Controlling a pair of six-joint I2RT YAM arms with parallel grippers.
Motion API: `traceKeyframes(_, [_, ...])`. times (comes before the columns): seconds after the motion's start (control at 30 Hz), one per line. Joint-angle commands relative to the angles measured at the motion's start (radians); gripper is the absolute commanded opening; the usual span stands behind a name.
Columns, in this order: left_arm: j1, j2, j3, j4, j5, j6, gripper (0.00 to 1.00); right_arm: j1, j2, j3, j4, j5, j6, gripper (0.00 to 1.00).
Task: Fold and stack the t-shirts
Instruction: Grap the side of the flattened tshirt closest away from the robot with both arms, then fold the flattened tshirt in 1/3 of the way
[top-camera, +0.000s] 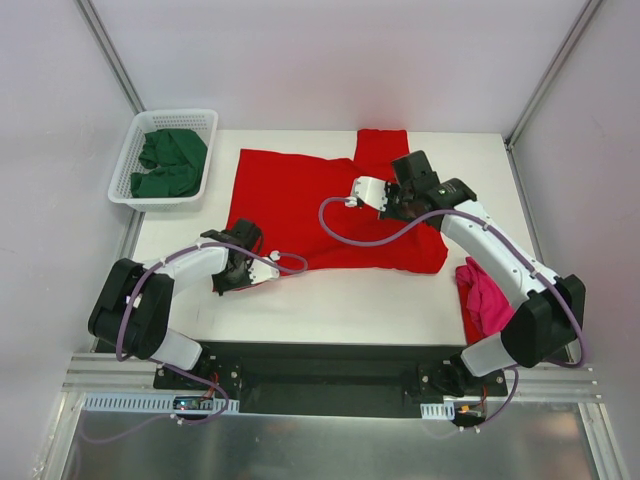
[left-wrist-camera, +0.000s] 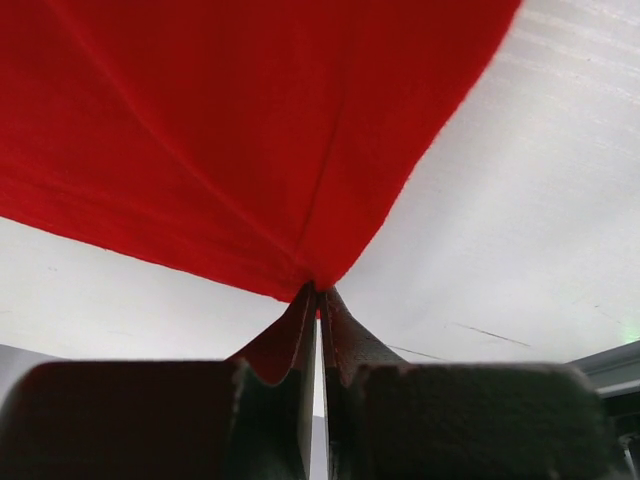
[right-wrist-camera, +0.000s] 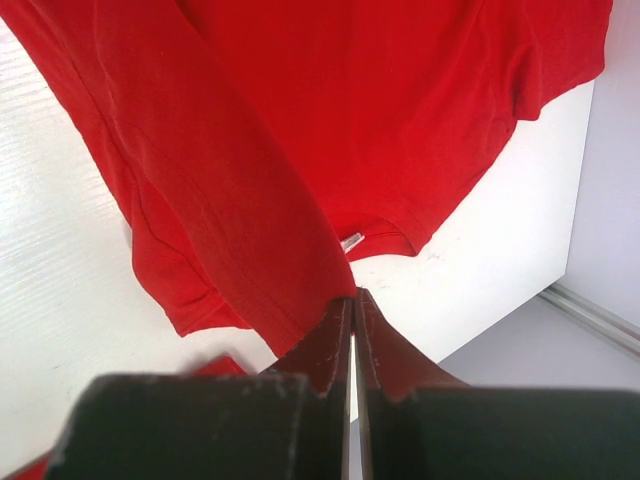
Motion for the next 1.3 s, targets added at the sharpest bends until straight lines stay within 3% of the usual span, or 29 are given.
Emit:
traceKeyframes(0.0, [-0.009,-0.009,0.005,-0.015,-0.013,0.001,0.00,-0.008,-0.045,0.002,-0.007,-0.004,-0.010,0.01])
traceKeyframes(0.47, [-0.010,-0.212,0.129,-0.018,-0.122,0.048,0.00,-0.008,-0.041,-0.016,-0.017,-0.010,0.000,0.01])
traceKeyframes(0.73, [-0.012,-0.186,0.178,-0.010,-0.190,0.100,0.00,-0.010,-0.064,-0.039,-0.026,0.019,-0.003,0.01])
traceKeyframes(1.27, [-0.012,-0.094,0.335,-0.001,-0.185,0.153,0.00,-0.016,-0.148,-0.106,-0.026,0.068,-0.009,0.01])
